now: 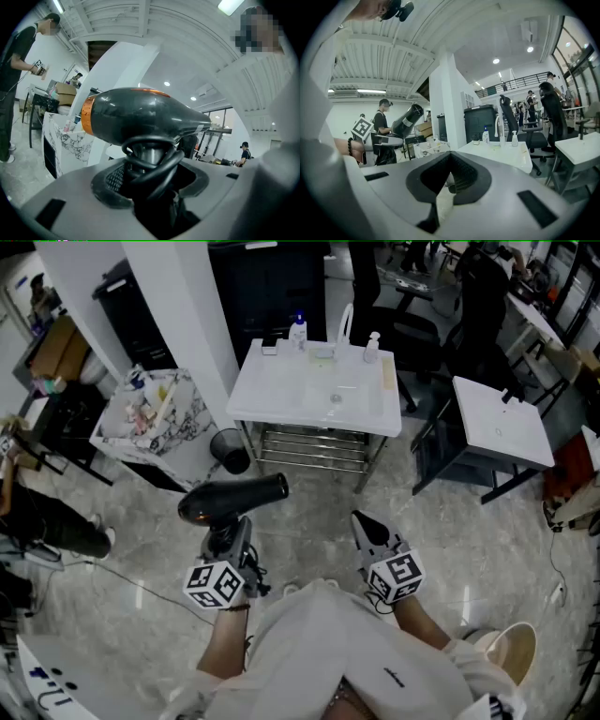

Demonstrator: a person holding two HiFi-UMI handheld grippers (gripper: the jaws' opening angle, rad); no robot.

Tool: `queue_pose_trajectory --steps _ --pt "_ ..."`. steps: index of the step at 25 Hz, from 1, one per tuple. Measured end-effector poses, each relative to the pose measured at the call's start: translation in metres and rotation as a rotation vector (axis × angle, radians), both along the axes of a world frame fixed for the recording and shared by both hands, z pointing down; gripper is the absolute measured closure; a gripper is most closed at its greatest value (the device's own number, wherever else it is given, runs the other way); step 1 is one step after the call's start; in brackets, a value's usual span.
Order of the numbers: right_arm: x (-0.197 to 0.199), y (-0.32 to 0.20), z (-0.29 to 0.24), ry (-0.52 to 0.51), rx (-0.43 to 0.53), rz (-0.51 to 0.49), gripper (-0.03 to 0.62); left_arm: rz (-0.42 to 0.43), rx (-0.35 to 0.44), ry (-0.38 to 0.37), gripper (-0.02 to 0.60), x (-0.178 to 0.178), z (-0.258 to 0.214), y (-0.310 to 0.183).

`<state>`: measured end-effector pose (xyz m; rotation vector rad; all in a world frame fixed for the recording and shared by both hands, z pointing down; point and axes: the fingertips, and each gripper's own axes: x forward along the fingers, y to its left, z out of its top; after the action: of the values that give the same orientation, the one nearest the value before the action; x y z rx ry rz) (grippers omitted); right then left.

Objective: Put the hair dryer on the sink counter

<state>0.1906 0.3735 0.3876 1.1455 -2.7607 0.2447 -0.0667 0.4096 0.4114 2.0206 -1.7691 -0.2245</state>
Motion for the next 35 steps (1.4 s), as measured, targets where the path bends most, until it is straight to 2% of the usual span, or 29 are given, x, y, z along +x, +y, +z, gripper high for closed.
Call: queue_pose_trajectory --steps 10,22,35 --pt "-0.006 -0.002 0.002 0.01 0.003 0.003 0.577 0.002 0.001 0.001 0.328 -0.003 0.001 0.0" --pt "-0.024 -0.002 0.007 0.036 -0.002 0.021 0.577 -0.001 0.004 0.016 0.328 -0.024 0.001 0.001" --pt "-0.06 0.011 0.012 0.051 -0.006 0.055 0.577 0.063 -0.019 0.042 0.328 -0.043 0.017 0.019"
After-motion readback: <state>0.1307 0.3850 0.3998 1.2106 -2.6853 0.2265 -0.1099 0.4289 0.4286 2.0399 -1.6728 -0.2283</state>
